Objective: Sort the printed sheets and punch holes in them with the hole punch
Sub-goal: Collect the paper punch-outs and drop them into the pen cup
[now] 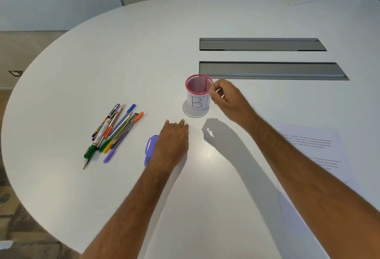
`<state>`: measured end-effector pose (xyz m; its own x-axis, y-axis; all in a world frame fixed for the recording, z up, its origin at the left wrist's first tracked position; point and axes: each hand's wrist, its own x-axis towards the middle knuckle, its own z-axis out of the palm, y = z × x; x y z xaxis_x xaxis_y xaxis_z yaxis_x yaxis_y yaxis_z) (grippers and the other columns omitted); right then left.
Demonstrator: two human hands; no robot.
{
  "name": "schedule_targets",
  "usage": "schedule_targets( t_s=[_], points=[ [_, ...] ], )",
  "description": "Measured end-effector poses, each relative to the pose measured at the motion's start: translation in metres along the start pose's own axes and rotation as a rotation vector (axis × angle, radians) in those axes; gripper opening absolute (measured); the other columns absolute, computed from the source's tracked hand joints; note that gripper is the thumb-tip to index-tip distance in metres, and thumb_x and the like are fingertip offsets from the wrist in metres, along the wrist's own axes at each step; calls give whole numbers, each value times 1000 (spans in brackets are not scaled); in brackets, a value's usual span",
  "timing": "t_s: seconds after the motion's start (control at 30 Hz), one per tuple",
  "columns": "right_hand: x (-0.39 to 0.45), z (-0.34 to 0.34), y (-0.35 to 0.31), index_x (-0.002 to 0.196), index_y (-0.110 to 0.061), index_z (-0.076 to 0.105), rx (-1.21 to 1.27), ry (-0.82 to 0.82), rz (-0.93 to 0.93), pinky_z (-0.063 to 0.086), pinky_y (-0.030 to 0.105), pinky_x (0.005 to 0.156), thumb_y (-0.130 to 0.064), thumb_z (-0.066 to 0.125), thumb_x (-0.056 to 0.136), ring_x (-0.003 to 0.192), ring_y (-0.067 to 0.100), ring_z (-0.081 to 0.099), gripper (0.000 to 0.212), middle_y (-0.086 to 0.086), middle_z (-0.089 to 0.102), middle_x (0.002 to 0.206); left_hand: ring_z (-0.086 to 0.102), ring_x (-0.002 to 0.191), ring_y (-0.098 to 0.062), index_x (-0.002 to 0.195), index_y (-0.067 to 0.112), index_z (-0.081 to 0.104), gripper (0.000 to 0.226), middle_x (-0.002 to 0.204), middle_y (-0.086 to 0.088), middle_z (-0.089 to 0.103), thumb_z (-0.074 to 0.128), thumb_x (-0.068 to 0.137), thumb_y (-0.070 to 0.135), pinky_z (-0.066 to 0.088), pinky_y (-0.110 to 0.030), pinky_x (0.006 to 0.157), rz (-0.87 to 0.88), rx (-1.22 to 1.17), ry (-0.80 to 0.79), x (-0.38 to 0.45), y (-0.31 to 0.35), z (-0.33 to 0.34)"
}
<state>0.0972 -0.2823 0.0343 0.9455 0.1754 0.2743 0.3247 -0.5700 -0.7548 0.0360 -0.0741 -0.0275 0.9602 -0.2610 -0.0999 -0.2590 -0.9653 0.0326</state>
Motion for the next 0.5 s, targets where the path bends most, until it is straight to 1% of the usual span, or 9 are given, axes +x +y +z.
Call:
schedule_targets(
  t_s=[0.07,0.13,0.2,0.23,0.27,0.33,0.4,0.5],
  points=[
    [24,-8,-5,92,-7,63,-32,35,-18,40,9,66,-8,61,98,70,-3,54,6,-4,61,87,48,146,-26,154,11,47,45,164,-10,43,37,111,20,20,-44,128,3,11,6,-1,0,0],
    [44,-14,-10,88,-7,66,-74,45,-30,44,10,64,-9,66,92,67,-2,56,4,-6,64,81,49,145,-26,152,10,48,45,164,-10,43,37,110,18,22,-45,128,13,34,11,-1,0,-1],
    [60,-17,-13,85,-11,67,-103,20,-45,47,12,62,-8,70,88,63,-2,58,4,-9,66,76,47,146,-26,154,10,45,46,164,-10,42,36,111,20,22,-45,128,17,45,5,-2,0,-1],
    [66,-17,-14,86,-11,69,-130,-11,-55,49,15,64,-7,71,87,65,-1,59,4,-8,68,77,47,147,-25,155,10,45,46,164,-10,42,34,111,21,22,-44,128,18,45,8,-2,0,0],
    [70,-17,-15,88,-10,70,-165,-54,-61,52,19,66,-7,72,88,69,1,61,4,-5,70,80,47,147,-25,155,10,44,46,164,-9,42,33,112,23,22,-44,129,15,39,12,-2,1,0],
    [78,-15,-15,95,-10,74,-233,-136,-65,55,23,73,-5,72,90,80,11,66,7,-1,73,89,47,147,-25,155,11,45,46,164,-9,43,31,113,25,22,-44,128,6,27,12,-2,1,1],
    [83,-14,-15,99,-11,76,-316,-195,-90,53,22,76,-4,70,93,86,15,68,11,0,73,94,47,148,-25,155,12,45,46,163,-8,44,32,113,27,22,-44,128,4,33,14,-1,1,2],
    [87,-14,-15,107,-11,79,-443,-245,-126,48,26,81,-7,65,98,94,18,68,17,4,77,105,48,147,-25,154,12,47,46,163,-8,45,34,113,28,22,-44,127,7,32,14,0,0,2]
  ],
)
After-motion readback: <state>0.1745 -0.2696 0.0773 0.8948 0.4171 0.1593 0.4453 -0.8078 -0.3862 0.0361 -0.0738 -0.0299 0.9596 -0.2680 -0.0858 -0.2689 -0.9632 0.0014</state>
